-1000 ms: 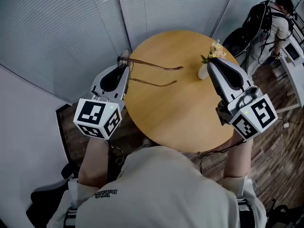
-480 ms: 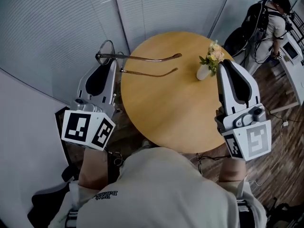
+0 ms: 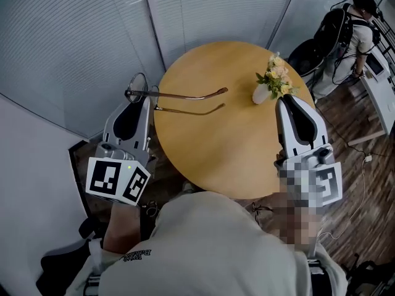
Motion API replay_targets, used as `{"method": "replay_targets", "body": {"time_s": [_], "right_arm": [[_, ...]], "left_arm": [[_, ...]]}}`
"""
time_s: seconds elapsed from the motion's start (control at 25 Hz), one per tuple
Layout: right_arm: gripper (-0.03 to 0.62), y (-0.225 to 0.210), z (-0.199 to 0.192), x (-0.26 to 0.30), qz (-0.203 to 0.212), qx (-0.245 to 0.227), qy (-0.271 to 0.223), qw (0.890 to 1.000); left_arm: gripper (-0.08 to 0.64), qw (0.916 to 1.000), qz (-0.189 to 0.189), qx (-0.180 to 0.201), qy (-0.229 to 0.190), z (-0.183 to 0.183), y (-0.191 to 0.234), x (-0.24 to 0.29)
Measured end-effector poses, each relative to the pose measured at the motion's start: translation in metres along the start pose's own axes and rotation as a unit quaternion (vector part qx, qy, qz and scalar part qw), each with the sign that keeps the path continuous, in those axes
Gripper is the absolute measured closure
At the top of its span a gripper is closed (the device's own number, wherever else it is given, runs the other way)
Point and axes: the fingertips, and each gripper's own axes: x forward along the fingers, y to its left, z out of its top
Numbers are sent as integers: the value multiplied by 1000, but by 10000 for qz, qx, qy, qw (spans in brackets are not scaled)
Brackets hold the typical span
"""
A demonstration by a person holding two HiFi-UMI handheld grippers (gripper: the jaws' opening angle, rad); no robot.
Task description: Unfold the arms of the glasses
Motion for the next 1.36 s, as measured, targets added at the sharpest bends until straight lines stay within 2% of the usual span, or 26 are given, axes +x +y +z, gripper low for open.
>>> {"method": "replay_targets", "body": {"time_s": [0.24, 0.4, 0.6, 0.8, 1.36], "right_arm": [[540, -3, -31, -13, 10, 447, 320, 9985], [545, 5, -42, -12, 150, 272, 506, 9982], [545, 12, -45, -9, 283, 274, 580, 9975], [545, 17, -47, -7, 346, 314, 572, 9973], [546, 15, -46, -13, 376, 330, 647, 9966]], "left_arm": [[514, 9995, -18, -102, 282, -23, -4, -5], [513, 9994, -17, -132, 325, -27, -3, -7], [514, 9993, -52, -145, 353, -28, -5, -7], [514, 9978, -235, -497, 372, -35, -6, -5], [513, 9976, -333, -369, 481, -36, -17, -3]]}}
